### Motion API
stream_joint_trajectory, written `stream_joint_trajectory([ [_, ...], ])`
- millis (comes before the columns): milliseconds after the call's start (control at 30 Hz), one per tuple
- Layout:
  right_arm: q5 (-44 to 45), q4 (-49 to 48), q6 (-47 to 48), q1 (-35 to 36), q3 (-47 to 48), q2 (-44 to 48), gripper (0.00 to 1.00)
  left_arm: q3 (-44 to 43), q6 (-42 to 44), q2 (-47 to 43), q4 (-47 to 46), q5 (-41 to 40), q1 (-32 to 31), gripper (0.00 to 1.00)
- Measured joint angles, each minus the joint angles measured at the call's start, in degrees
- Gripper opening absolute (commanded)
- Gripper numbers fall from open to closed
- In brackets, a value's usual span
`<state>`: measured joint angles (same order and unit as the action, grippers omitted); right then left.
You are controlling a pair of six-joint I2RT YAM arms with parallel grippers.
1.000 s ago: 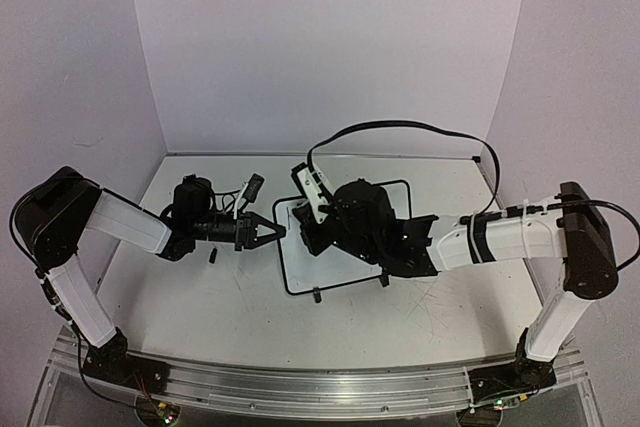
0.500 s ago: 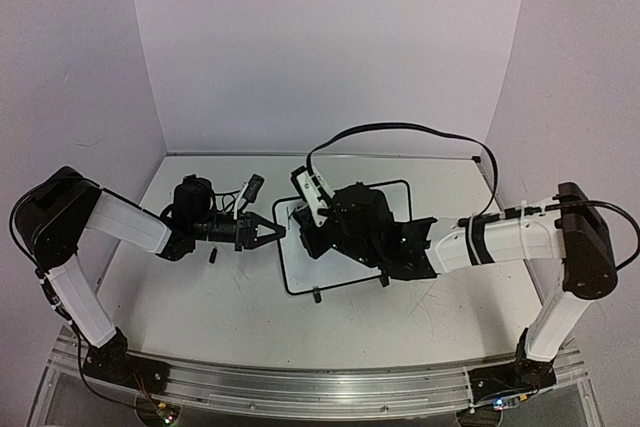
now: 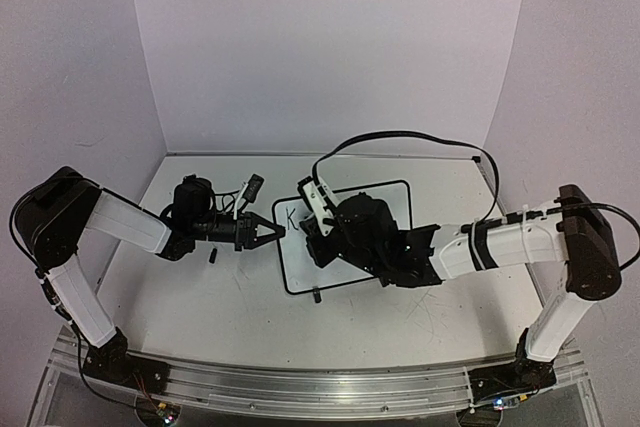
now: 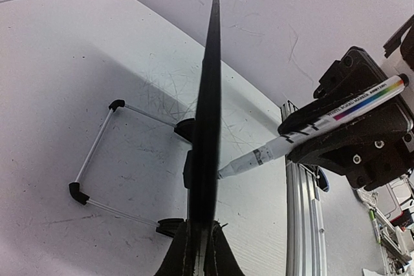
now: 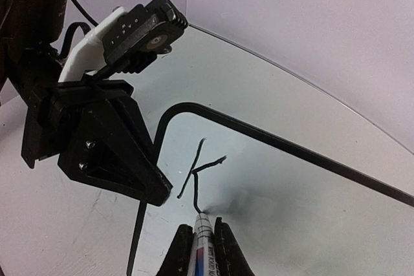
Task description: Write a sentence on the whiteboard
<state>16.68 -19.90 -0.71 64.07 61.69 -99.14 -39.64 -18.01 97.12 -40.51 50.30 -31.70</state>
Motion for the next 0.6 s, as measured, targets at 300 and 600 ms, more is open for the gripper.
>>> stream_joint_trajectory([
  [300, -3.4, -0.5, -1.3, -0.9, -1.7, 4.6, 0.0, 0.0, 0.1, 0.0, 0.0, 0.1, 0.0, 0.0],
  [600, -4.3, -1.5, -2.1, -2.6, -1.5, 4.8, 0.0, 0.0, 0.1, -0.1, 0.0, 0.1, 0.0, 0.0],
])
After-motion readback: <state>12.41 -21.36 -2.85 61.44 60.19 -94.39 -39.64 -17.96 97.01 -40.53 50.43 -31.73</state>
